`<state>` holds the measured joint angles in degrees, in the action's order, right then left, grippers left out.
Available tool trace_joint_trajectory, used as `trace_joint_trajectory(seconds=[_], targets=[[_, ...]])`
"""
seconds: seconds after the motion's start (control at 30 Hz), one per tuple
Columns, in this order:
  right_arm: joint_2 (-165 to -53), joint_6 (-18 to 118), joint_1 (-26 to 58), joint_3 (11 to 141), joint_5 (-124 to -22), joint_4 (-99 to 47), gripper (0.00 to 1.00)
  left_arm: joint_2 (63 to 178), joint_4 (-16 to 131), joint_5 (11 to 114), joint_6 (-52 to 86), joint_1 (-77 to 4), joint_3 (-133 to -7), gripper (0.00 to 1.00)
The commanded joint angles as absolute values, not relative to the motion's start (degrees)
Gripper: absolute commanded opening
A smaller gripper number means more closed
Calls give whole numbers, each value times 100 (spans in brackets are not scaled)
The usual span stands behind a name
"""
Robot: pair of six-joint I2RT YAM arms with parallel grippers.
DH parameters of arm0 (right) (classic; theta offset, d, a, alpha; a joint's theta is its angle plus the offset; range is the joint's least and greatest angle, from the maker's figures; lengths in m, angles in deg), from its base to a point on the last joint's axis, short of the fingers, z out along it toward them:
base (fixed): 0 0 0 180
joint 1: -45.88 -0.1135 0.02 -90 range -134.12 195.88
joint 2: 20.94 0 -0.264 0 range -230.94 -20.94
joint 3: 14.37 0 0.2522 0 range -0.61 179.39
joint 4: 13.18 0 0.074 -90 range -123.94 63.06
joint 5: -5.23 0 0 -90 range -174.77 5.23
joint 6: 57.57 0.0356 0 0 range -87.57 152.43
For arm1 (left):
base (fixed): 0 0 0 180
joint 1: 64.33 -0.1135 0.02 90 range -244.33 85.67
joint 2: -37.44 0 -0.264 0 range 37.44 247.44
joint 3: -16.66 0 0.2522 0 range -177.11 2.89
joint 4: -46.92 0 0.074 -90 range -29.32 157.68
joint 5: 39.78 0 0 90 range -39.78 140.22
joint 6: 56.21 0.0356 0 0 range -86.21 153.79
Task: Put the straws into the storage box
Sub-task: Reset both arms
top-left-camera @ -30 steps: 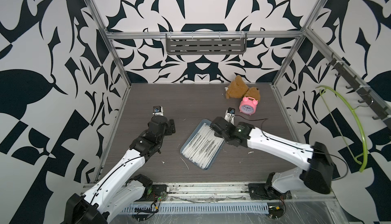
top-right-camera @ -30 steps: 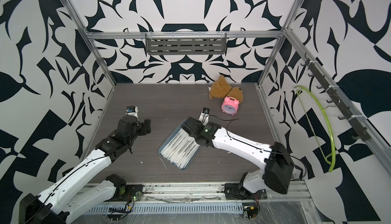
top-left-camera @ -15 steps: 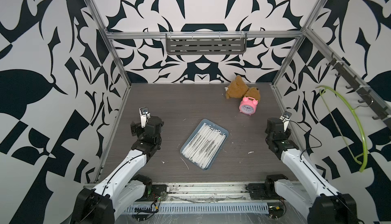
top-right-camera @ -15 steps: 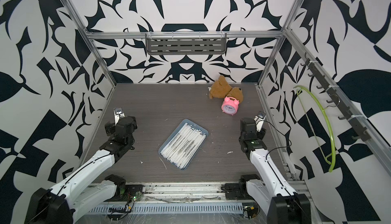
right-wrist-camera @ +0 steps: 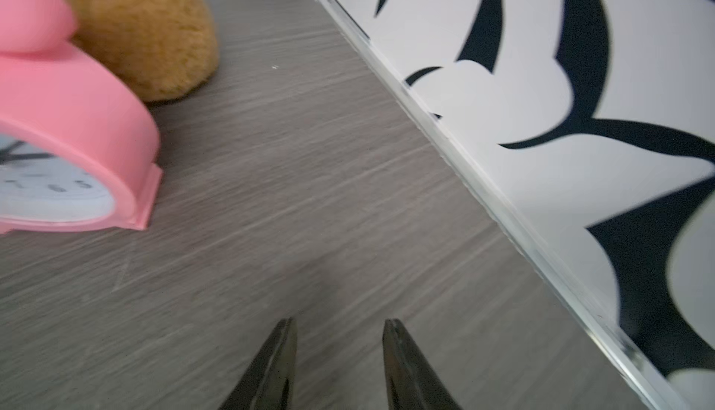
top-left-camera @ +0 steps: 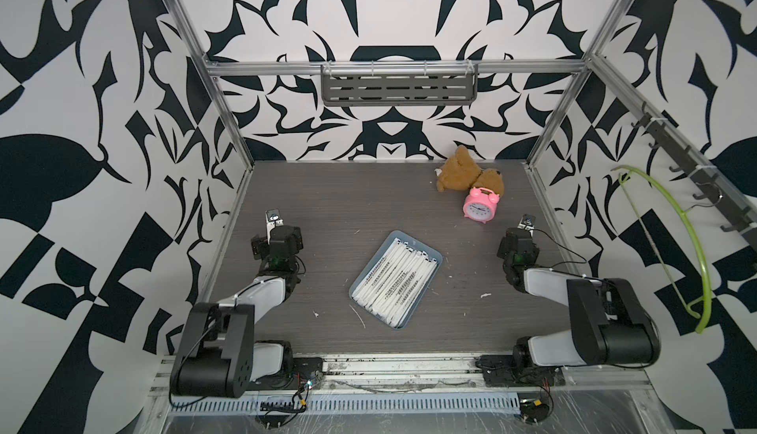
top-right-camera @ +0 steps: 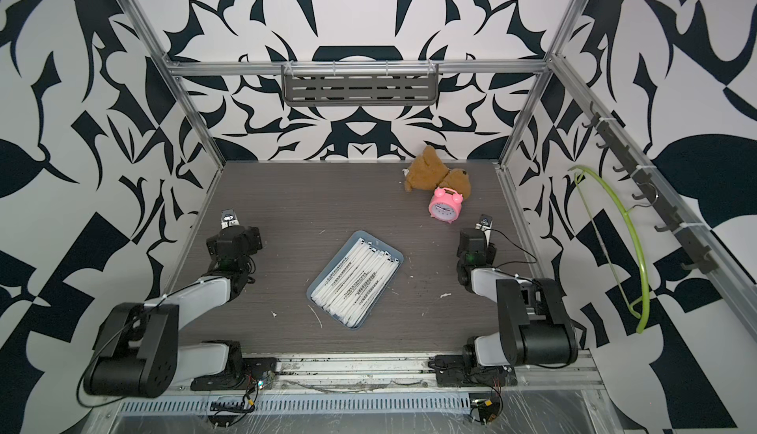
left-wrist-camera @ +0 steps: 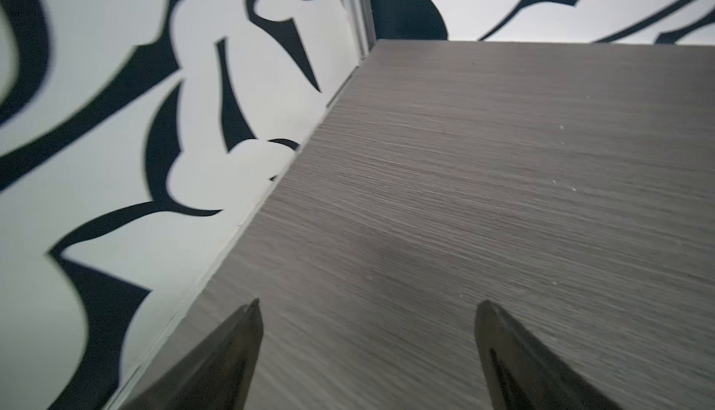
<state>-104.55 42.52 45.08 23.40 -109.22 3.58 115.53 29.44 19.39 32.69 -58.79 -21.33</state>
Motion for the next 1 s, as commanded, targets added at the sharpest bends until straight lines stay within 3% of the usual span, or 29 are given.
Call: trace_joint_trajectory(seconds=[0.0, 0.13, 0.43, 0.5, 0.53, 0.57, 0.97], targets=[[-10789, 3460, 4345, 2448, -9667, 1395, 45, 11792, 2460, 2780, 3746, -5854, -2224, 93], [-11033, 3332, 4314, 1975, -9347, 2522, 51, 11487, 2491, 3453, 3236, -5829, -2068, 93], [-10965, 3368, 4316, 2065, -9354, 2209, 57, 12485, 1182, 4124, 3208, -6090, -1916, 99], [-10967, 3368, 4315, 2057, -9347, 2223, 68, 12724, 693, 4168, 3017, -6274, -1823, 99], [-10963, 3368, 4319, 2064, -9347, 2210, 92, 12702, 845, 4142, 2997, -6275, -1879, 99], [-10965, 3366, 4316, 2066, -9347, 2212, 100, 12624, 1162, 4117, 2971, -6282, -1955, 99], [-10947, 3375, 4315, 2049, -9347, 2227, 100, 12562, 984, 4125, 2931, -6302, -1846, 99]])
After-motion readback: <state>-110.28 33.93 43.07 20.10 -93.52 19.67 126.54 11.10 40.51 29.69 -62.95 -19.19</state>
